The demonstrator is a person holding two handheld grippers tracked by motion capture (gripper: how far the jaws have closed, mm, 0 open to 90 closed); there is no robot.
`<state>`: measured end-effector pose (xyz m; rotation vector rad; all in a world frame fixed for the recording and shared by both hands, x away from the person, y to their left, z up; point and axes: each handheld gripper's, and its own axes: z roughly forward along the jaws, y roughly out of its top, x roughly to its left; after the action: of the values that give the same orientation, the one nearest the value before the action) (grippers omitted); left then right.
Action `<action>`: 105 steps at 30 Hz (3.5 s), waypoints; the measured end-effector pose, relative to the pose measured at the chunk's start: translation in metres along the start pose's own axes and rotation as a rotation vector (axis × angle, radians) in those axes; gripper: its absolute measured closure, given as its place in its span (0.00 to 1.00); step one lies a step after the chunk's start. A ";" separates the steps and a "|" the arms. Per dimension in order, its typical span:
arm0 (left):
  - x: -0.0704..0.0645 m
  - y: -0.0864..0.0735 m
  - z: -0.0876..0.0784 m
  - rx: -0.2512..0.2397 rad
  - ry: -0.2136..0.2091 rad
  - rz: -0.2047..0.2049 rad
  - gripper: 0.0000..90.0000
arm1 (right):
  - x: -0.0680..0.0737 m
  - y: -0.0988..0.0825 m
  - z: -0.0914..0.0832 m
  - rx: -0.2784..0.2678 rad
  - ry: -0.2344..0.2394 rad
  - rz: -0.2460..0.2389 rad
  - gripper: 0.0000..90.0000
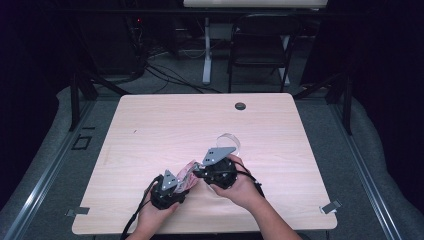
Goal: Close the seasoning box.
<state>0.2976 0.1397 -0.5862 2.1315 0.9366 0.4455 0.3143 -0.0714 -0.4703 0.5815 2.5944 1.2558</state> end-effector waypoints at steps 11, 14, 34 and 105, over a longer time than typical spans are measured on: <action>0.000 0.007 -0.013 -0.004 0.044 0.028 0.65 | -0.004 0.000 -0.007 -0.044 0.015 0.023 1.00; 0.000 0.010 -0.017 -0.007 0.078 0.041 0.65 | -0.005 0.001 -0.010 -0.063 0.017 0.030 1.00; 0.013 0.030 -0.027 -0.005 0.288 0.160 0.65 | 0.001 -0.002 -0.042 -0.193 -0.050 0.023 0.86; -0.009 0.061 -0.028 -0.053 0.453 0.478 0.66 | 0.007 -0.012 -0.054 -0.155 -0.128 -0.093 1.00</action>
<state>0.3052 0.1197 -0.5223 2.2412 0.6244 1.2160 0.2864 -0.1137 -0.4460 0.4891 2.3662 1.3281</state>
